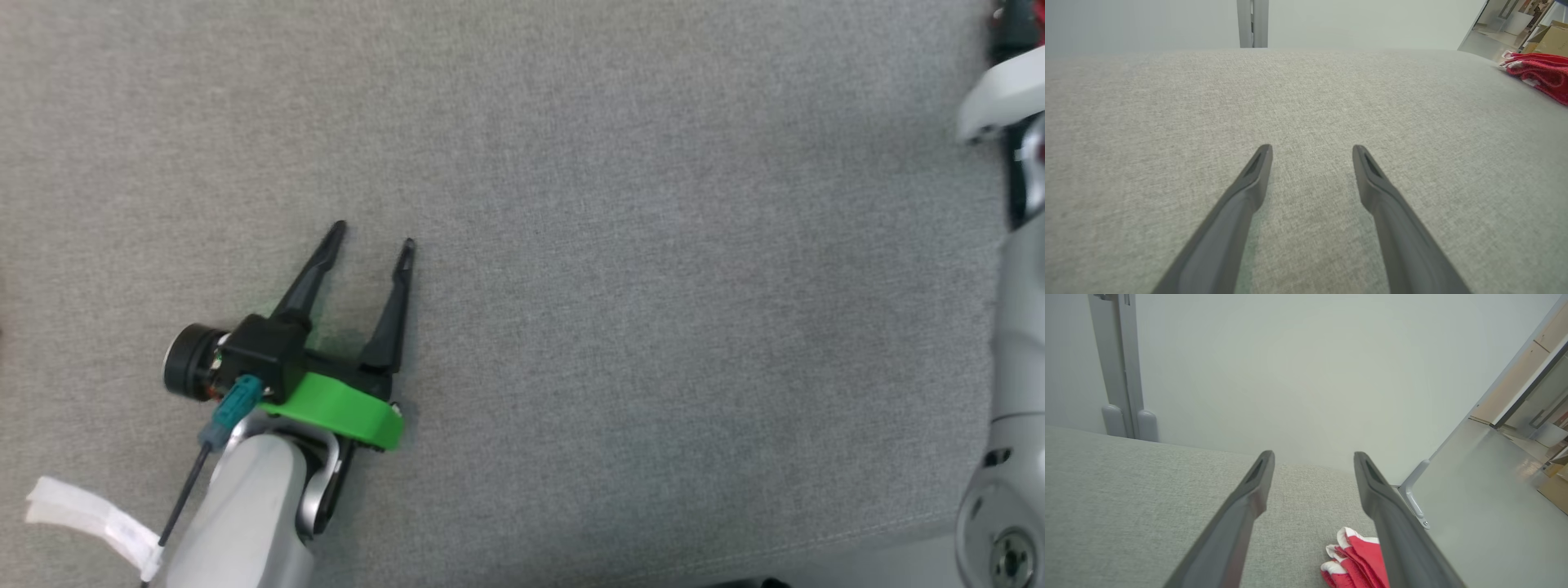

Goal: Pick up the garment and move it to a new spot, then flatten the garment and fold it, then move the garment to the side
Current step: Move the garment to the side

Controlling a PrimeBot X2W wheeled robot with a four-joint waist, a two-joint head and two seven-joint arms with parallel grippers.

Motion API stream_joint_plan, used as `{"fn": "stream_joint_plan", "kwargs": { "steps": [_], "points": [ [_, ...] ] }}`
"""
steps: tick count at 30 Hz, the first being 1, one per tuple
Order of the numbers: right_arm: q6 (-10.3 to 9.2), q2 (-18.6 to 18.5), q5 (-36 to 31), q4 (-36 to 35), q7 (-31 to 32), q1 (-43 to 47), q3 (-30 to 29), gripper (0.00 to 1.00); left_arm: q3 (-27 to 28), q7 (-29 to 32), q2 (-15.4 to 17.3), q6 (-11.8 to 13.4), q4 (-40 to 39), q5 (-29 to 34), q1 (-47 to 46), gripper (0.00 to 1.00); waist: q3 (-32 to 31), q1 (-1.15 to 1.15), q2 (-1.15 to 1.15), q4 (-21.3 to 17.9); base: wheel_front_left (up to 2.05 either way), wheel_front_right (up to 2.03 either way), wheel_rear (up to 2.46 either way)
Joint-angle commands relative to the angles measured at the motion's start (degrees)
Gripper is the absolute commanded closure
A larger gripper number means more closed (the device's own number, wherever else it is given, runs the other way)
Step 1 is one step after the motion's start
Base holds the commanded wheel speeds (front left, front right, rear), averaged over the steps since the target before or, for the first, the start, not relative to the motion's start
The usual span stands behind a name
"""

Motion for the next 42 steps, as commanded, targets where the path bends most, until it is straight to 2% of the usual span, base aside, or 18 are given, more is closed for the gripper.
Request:
{"fn": "stream_joint_plan", "kwargs": {
  "steps": [1, 8, 16, 28, 35, 42],
  "points": [
    [-0.1, 0.3, 1.6, -0.5, -0.4, 1.6, 2.0, 0.0, 1.5, 0.0, -0.5, 0.1, 0.3, 0.8, 1.0, 0.0, -4.2, 0.0, 0.0, 1.5, 0.0, 0.0, 0.0],
    [-0.1, 3.2, 11.2, -4.2, -0.5, 10.3, 11.7, 0.0, 8.2, 0.0, -2.6, 0.1, 1.4, 1.6, 4.5, 0.0, -10.4, 0.0, 0.0, 3.4, 0.0, 0.0, 0.0],
    [-0.1, 4.2, 16.6, -6.5, -0.5, 22.2, 18.4, 0.0, 12.4, 0.0, -4.4, 0.1, 3.4, 3.0, 8.6, 0.0, -16.9, 0.0, 0.0, 6.0, 0.0, 0.0, 0.0],
    [-0.1, 4.3, 25.7, -12.5, -0.5, 36.0, 21.2, 0.0, 15.7, 0.0, -6.0, 0.1, 4.2, 3.9, 16.0, 0.0, -24.7, 0.0, 0.0, 8.1, 0.0, 0.0, 0.0],
    [-0.11, 4.3, 27.4, -14.1, -0.5, 42.4, 22.2, 0.0, 18.0, 0.0, -6.2, 0.1, 3.1, 4.8, 20.1, 0.0, -27.9, 0.0, 0.0, 8.3, 0.0, 0.0, 0.0],
    [-0.11, 4.3, 28.2, -13.7, -0.5, 45.0, 22.8, 0.0, 19.0, 0.0, -6.4, 0.1, 2.6, 4.8, 21.5, 0.0, -28.4, 0.0, 0.0, 8.8, 0.0, 0.0, 0.0]
  ]
}}
